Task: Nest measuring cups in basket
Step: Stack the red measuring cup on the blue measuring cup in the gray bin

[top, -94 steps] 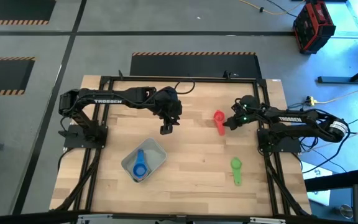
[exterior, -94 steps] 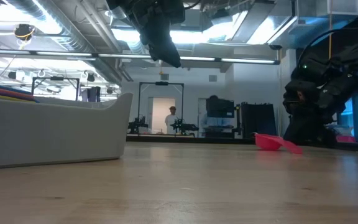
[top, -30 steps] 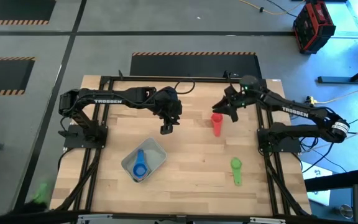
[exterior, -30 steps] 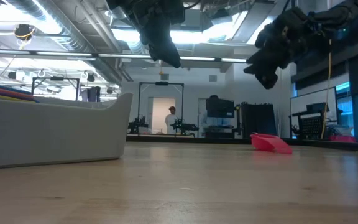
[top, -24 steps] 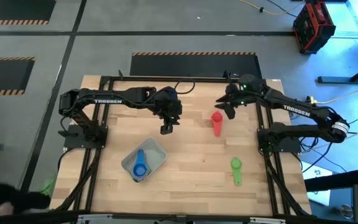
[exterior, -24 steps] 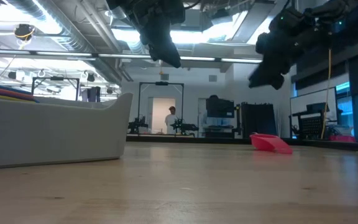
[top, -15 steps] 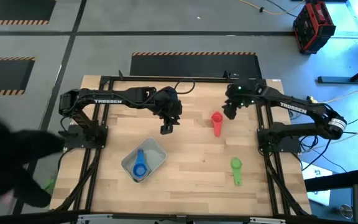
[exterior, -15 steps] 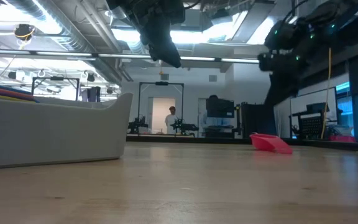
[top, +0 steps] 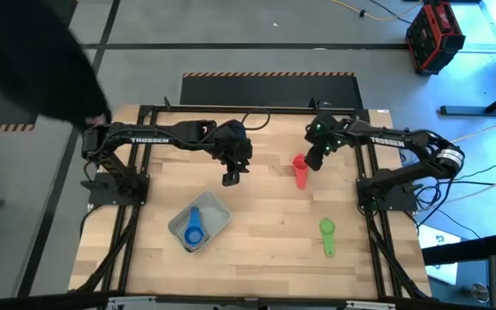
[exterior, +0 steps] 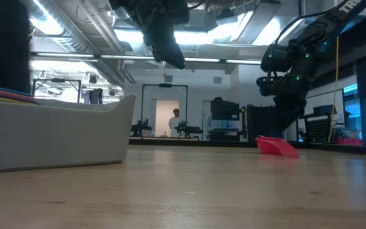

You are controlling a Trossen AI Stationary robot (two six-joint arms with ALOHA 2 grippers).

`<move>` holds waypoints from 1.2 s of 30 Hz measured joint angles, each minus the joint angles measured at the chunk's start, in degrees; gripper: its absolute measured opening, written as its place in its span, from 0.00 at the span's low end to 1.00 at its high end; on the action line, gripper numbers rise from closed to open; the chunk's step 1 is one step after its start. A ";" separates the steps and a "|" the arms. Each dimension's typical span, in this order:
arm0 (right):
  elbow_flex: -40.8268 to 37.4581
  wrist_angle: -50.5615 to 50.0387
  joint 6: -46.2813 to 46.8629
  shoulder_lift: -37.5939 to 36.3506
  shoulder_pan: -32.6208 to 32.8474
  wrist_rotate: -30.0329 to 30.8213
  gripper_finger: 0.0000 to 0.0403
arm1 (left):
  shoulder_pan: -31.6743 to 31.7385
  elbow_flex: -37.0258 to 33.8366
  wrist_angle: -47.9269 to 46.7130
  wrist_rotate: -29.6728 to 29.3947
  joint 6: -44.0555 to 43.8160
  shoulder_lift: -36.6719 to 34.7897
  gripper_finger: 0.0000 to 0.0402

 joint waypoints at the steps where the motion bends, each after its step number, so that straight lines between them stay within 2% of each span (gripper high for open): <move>1: 0.00 0.01 -0.22 0.42 0.00 0.02 0.44 | 0.00 0.00 0.00 0.00 0.01 -0.01 0.31; 20: 0.00 3.18 -1.06 8.98 0.07 -0.99 0.43 | 0.00 0.00 0.00 0.00 0.02 0.00 0.31; 24: -0.02 3.65 -0.97 9.43 0.07 -1.03 0.34 | 0.00 0.01 0.00 0.00 0.02 0.00 0.31; 27: -0.02 3.70 -0.91 9.43 0.07 -1.90 0.21 | 0.00 0.00 -0.02 0.00 0.02 0.00 0.31; 30: -0.02 4.46 -0.86 9.43 0.07 -5.58 0.06 | 0.00 -0.04 -0.75 -0.01 0.02 -0.66 0.31; 36: 1.88 5.81 0.39 9.45 1.24 -11.60 0.04 | 0.02 0.07 -4.42 -0.10 0.02 -3.10 0.31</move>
